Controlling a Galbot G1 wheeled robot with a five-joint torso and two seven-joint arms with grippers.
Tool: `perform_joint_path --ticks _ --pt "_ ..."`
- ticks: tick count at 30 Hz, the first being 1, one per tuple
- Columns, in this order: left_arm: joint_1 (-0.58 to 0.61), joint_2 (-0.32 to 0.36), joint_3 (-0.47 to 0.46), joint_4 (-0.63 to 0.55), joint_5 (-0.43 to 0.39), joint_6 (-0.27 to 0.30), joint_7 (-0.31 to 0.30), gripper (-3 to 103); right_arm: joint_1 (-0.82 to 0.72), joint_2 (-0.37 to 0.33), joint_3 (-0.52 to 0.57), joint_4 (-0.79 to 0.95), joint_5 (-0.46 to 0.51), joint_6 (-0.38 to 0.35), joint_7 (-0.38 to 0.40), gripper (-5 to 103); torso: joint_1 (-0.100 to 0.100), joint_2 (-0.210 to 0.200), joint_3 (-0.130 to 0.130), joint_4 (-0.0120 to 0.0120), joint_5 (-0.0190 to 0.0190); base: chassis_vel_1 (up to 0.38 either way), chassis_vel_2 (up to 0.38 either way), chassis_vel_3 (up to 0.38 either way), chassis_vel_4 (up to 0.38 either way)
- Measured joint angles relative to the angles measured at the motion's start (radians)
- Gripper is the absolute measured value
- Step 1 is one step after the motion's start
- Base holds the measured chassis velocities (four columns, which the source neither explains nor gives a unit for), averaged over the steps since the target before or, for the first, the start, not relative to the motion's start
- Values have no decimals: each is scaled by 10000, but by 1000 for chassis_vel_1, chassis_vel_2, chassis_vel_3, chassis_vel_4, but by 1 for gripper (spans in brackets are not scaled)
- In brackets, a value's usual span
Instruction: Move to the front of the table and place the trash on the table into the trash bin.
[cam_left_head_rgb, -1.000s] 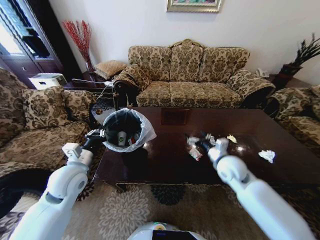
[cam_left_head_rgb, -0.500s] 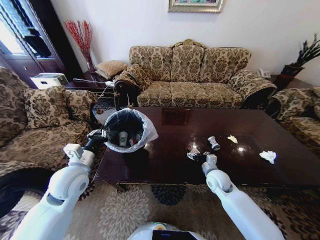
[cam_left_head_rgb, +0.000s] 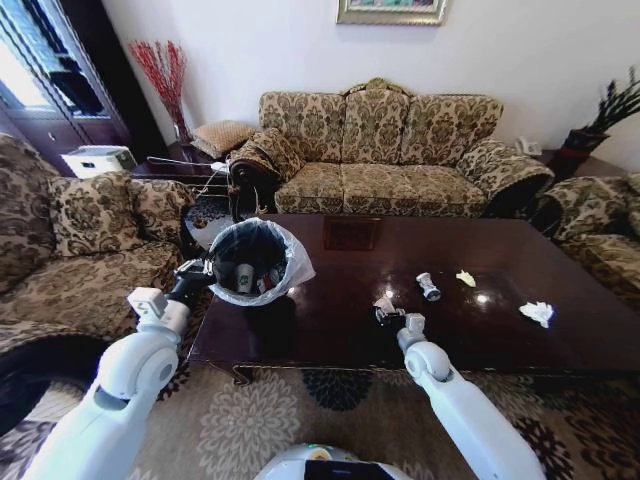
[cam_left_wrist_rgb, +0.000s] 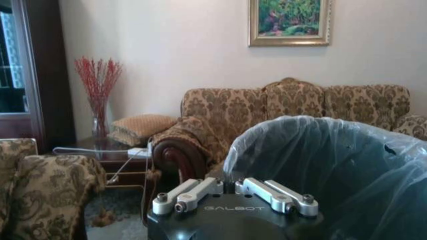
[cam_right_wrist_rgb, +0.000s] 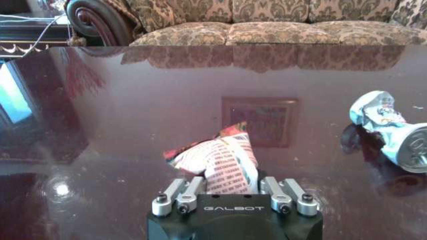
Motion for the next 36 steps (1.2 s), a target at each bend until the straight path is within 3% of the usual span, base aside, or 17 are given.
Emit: perform_joint_path --ticks 9,14,19,20,21,24,27,28,30,33,36 --pt "0 -14 -8 -81 7 4 -2 3 -174 -51 32 378 -311 171 340 13 0 0 0 -1 1 -13 -11 -12 -14" --pt "54 -1 -8 -166 7 7 2 3 154 -269 14 1295 -445 308 563 12 0 -1 1 -3 2 -65 -70 -62 -66" --pt "54 26 93 -178 8 9 48 3 1483 -1129 -211 2999 659 -25 521 12 0 0 0 1 -4 -70 -82 -99 -77" --pt "37 27 146 -179 14 8 127 3 2308 -1455 -508 3384 1346 -264 515 12 0 0 1 -9 -2 -76 -56 -84 -71" --pt "37 27 146 -179 14 8 127 3 2308 -1455 -508 3384 1346 -264 515 12 0 0 1 -9 -2 -76 -56 -84 -71" --pt "83 -32 168 -236 79 8 241 3 4927 -1838 -1934 3762 3003 -597 459 12 1 0 1 -5 1 -45 -36 -34 -36" --pt "114 -64 168 -266 91 8 244 3 5907 -1780 -2643 3829 3654 -748 455 12 1 -1 2 -2 2 0 0 0 0" --pt "149 -106 166 -285 108 8 242 3 7183 -1538 -3513 3915 4333 -880 613 12 3 -1 2 5 -3 0 0 0 0" --pt "157 -123 163 -288 119 9 239 3 7661 -1419 -3921 3950 4577 -897 738 12 2 -1 1 4 -5 0 0 0 0" --pt "166 -200 151 -313 134 14 221 3 8909 -823 -5685 4183 5143 -954 1128 12 1 -1 1 9 -6 0 0 0 0" --pt "168 -212 148 -313 136 19 221 3 9066 -698 -6018 4207 5164 -961 1175 12 1 -1 1 7 -5 0 0 0 0"
